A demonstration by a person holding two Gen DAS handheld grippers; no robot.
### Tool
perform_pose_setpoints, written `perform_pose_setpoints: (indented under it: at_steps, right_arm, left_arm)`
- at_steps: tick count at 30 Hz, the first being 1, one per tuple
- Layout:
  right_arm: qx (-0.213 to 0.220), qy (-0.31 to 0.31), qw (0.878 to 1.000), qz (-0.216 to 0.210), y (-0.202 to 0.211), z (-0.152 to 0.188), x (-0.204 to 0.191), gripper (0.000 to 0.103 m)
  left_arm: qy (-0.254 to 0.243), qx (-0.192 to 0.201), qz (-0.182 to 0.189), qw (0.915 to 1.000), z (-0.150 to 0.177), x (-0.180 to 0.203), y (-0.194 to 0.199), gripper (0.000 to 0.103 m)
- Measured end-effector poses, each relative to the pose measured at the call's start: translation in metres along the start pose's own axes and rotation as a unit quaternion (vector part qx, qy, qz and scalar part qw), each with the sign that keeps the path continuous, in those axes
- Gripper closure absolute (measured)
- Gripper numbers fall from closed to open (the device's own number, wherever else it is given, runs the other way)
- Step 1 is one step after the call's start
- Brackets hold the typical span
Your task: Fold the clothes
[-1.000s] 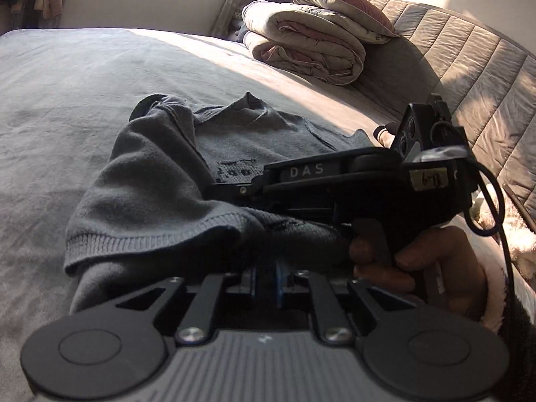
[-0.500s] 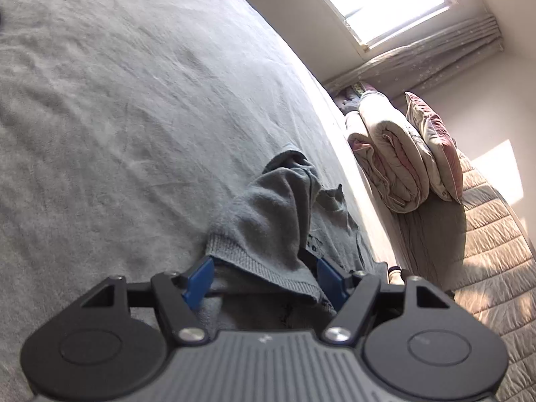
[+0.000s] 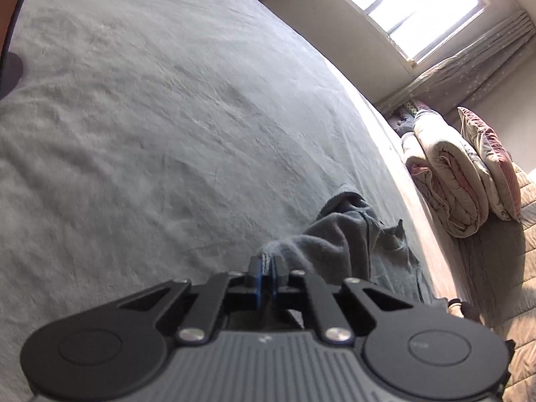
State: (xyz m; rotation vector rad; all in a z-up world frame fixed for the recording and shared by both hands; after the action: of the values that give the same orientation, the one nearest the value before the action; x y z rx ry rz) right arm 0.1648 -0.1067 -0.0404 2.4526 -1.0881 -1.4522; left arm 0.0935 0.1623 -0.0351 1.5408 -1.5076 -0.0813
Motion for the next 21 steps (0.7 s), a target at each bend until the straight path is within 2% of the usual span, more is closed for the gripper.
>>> perform_pose_setpoints:
  at_steps: [3,5,9,12,15,18,19,21]
  right_arm:
    - [0.003,-0.004,1.000,-0.008,0.002,-0.001,0.001,0.077]
    - [0.003,-0.004,1.000,-0.010,0.002,-0.001,0.001,0.075]
    - [0.003,-0.003,1.000,-0.010,0.002,-0.001,0.001,0.075]
    - [0.003,-0.002,1.000,-0.010,0.004,-0.001,0.003,0.075]
    - [0.003,0.000,1.000,-0.010,0.005,0.000,0.003,0.074]
    - [0.003,0.000,1.000,-0.010,0.005,0.001,0.003,0.074]
    - [0.003,0.001,1.000,-0.010,0.005,0.001,0.003,0.074]
    - [0.003,0.001,1.000,-0.010,0.005,0.001,0.003,0.074]
  left_arm:
    - [-0.052,0.031,-0.060,0.9963,-0.026,0.004,0.005,0.098]
    - [-0.091,0.048,-0.104,0.9893,-0.044,0.006,0.008,0.098]
    - [-0.167,0.083,-0.187,0.9645,-0.082,0.010,0.007,0.098]
    - [-0.207,0.097,-0.226,0.9469,-0.112,0.010,-0.001,0.099]
    - [-0.252,0.120,-0.276,0.9199,-0.131,0.013,-0.011,0.103]
    - [-0.274,0.125,-0.302,0.9046,-0.144,0.012,-0.024,0.103]
    - [-0.274,0.121,-0.302,0.9053,-0.149,0.012,-0.029,0.103]
    - [-0.263,0.105,-0.269,0.9206,-0.153,0.012,-0.037,0.101]
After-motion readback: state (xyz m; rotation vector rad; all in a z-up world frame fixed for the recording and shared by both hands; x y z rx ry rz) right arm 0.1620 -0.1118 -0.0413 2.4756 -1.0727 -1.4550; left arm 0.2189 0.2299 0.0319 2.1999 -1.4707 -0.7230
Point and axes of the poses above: each gripper's, at about its wrist camera, not at the fingertips, and y roughly against the way its jaws point, x to its right, z to its underside, the point moved 3 cm from there along -y, roughly the way its jaws point
